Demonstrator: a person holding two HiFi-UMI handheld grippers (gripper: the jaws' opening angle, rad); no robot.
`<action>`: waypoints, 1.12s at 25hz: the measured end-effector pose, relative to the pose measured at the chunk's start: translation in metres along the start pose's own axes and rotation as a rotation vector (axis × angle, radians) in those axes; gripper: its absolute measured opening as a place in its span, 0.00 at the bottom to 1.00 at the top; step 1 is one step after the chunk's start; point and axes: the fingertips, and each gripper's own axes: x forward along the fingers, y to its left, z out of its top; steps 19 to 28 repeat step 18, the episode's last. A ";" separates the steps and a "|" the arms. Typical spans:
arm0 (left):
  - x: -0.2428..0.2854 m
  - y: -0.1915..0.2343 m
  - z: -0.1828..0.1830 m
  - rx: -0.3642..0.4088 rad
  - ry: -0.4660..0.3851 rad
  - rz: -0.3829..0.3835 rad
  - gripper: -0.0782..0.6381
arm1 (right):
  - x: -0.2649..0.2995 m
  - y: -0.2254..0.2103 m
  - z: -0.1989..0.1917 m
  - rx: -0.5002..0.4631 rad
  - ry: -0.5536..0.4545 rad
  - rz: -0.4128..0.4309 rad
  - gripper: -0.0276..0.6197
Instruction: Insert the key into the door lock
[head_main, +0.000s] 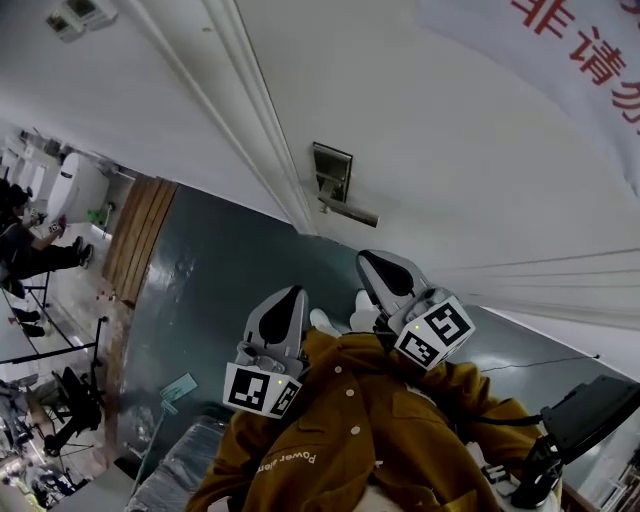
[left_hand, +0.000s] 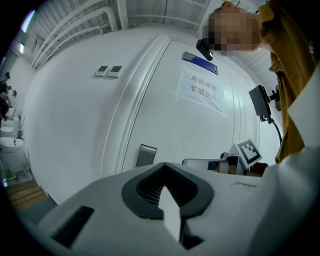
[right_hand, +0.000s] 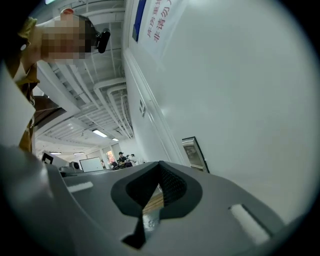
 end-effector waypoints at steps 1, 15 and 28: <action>-0.001 0.000 0.000 -0.001 -0.002 0.004 0.11 | 0.000 0.001 0.001 -0.017 0.002 -0.005 0.05; -0.009 0.000 -0.009 -0.041 -0.008 0.020 0.11 | -0.002 0.007 -0.003 -0.103 0.026 -0.018 0.05; -0.010 -0.001 -0.010 -0.046 -0.010 0.022 0.11 | -0.003 0.008 -0.006 -0.104 0.033 -0.013 0.05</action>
